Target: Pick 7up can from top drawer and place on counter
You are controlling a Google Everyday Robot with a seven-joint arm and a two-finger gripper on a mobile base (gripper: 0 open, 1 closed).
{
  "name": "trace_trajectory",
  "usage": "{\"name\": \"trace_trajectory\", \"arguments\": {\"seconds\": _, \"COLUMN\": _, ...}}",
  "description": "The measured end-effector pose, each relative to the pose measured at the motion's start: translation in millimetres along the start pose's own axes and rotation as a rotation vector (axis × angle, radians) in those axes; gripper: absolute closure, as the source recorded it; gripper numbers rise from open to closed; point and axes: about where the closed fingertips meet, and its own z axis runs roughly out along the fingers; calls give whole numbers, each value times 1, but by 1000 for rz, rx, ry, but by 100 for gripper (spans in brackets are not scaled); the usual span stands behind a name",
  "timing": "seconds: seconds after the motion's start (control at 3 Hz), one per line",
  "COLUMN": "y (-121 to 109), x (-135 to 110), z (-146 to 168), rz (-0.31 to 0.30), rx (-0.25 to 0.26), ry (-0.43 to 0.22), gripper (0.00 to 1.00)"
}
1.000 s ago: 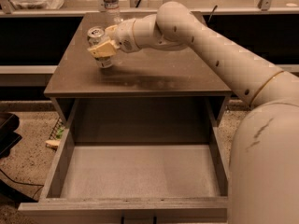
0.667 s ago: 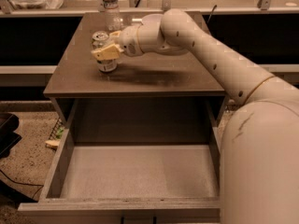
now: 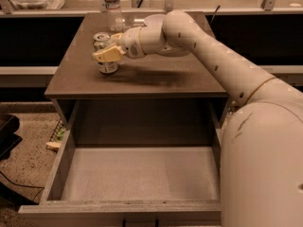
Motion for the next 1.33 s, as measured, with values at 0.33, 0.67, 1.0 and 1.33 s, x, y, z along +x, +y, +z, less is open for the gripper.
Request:
{"name": "trace_trajectory", "arguments": {"seconds": 0.33, "y": 2, "x": 0, "z": 3, "rz": 0, "rx": -5, "ry": 0, "gripper": 29}}
{"name": "trace_trajectory", "arguments": {"seconds": 0.67, "y": 3, "x": 0, "z": 6, "rz": 1, "rx": -10, "ry": -1, "gripper": 5}}
{"name": "trace_trajectory", "arguments": {"seconds": 1.0, "y": 4, "x": 0, "z": 8, "rz": 1, "rx": -13, "ry": -1, "gripper": 0}}
{"name": "trace_trajectory", "arguments": {"seconds": 1.33, "y": 4, "x": 0, "z": 8, "rz": 1, "rx": -13, "ry": -1, "gripper": 0}}
